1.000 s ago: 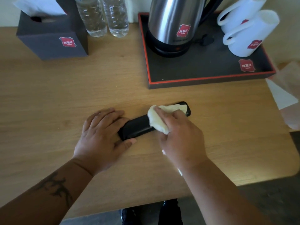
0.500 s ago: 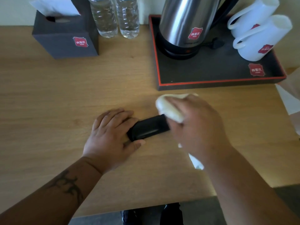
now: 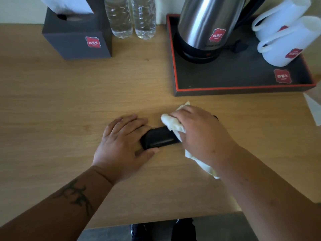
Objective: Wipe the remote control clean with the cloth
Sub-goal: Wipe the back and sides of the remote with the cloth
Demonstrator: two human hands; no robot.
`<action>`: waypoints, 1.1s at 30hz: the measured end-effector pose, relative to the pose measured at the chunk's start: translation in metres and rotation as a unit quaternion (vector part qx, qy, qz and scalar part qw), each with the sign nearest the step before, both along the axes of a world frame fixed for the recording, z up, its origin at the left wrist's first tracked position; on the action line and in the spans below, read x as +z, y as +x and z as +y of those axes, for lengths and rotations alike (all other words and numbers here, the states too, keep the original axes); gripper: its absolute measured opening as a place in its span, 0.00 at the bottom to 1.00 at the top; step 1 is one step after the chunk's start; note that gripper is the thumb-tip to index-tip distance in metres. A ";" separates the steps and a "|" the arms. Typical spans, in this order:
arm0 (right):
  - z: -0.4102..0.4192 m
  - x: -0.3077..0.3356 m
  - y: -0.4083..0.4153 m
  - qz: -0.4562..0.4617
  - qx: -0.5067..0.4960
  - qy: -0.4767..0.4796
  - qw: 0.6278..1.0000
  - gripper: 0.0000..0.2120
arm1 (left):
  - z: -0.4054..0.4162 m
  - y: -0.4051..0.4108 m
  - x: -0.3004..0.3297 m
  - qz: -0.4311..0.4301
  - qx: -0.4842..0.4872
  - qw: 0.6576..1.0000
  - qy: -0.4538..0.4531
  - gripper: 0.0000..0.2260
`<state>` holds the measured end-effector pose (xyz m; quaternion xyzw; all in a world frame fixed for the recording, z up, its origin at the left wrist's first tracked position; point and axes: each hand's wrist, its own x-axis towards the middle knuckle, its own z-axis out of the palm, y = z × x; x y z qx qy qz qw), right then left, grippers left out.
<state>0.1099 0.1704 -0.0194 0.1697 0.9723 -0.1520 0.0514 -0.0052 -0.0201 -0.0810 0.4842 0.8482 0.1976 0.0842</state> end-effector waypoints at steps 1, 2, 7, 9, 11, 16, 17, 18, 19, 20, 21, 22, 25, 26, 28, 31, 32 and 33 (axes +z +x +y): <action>0.007 0.000 0.006 0.007 -0.023 -0.001 1.000 0.15 | 0.000 0.000 0.001 -0.003 -0.002 1.000 -0.005 0.28; 0.015 0.000 0.011 0.011 -0.042 0.001 0.999 0.15 | 0.000 -0.001 0.001 -0.006 -0.005 1.000 -0.007 0.28; 0.043 -0.002 0.031 0.020 -0.148 0.020 0.989 0.11 | -0.001 -0.002 0.003 -0.010 -0.017 1.000 -0.015 0.28; 0.039 0.003 0.034 0.051 -0.214 0.004 0.976 0.13 | -0.001 -0.002 0.003 -0.008 -0.015 1.000 -0.016 0.27; 0.014 0.009 0.029 0.108 -0.208 0.008 0.972 0.20 | 0.000 -0.002 0.003 -0.003 -0.013 1.000 -0.016 0.28; -0.053 -0.012 0.008 0.042 0.063 -0.006 0.997 0.29 | -0.001 0.000 -0.003 -0.002 0.004 1.000 0.007 0.33; -0.050 -0.018 0.008 0.019 0.075 -0.011 0.997 0.31 | -0.002 0.000 -0.003 -0.002 0.004 1.000 0.011 0.33; -0.044 -0.022 0.009 0.011 0.077 -0.016 0.997 0.31 | -0.002 0.000 -0.003 0.001 0.003 1.000 0.015 0.32; -0.037 -0.023 0.012 0.013 0.073 -0.023 0.997 0.31 | -0.001 0.000 -0.003 0.007 -0.002 1.000 0.018 0.30; -0.030 -0.023 0.014 0.020 0.067 -0.032 0.997 0.30 | 0.000 0.000 -0.003 0.012 -0.006 1.000 0.018 0.29; -0.026 -0.023 0.015 0.028 0.061 -0.040 0.997 0.30 | 0.000 -0.001 -0.002 0.015 -0.009 1.000 0.013 0.29; -0.023 -0.022 0.017 0.034 0.057 -0.042 0.997 0.29 | 0.000 0.000 -0.002 0.016 -0.010 1.000 0.007 0.29; -0.006 -0.021 0.031 0.043 0.019 -0.024 0.999 0.30 | 0.000 0.000 0.001 0.009 -0.012 1.000 -0.010 0.29; 0.002 -0.022 0.039 0.045 -0.004 -0.020 0.999 0.30 | 0.000 0.000 0.002 0.005 -0.014 1.000 -0.014 0.29; 0.015 -0.025 0.053 0.064 -0.055 -0.014 0.996 0.30 | 0.000 -0.001 0.003 -0.004 -0.022 1.000 -0.014 0.28; 0.024 -0.029 0.063 0.083 -0.130 -0.016 0.988 0.30 | 0.000 -0.001 0.004 -0.012 -0.022 1.000 -0.013 0.28; 0.025 -0.028 0.065 0.087 -0.168 -0.028 0.982 0.30 | 0.000 -0.001 0.004 -0.010 -0.019 1.000 -0.015 0.29; 0.025 -0.025 0.067 0.092 -0.218 -0.047 0.970 0.29 | 0.000 -0.001 0.004 -0.007 -0.018 1.000 -0.018 0.29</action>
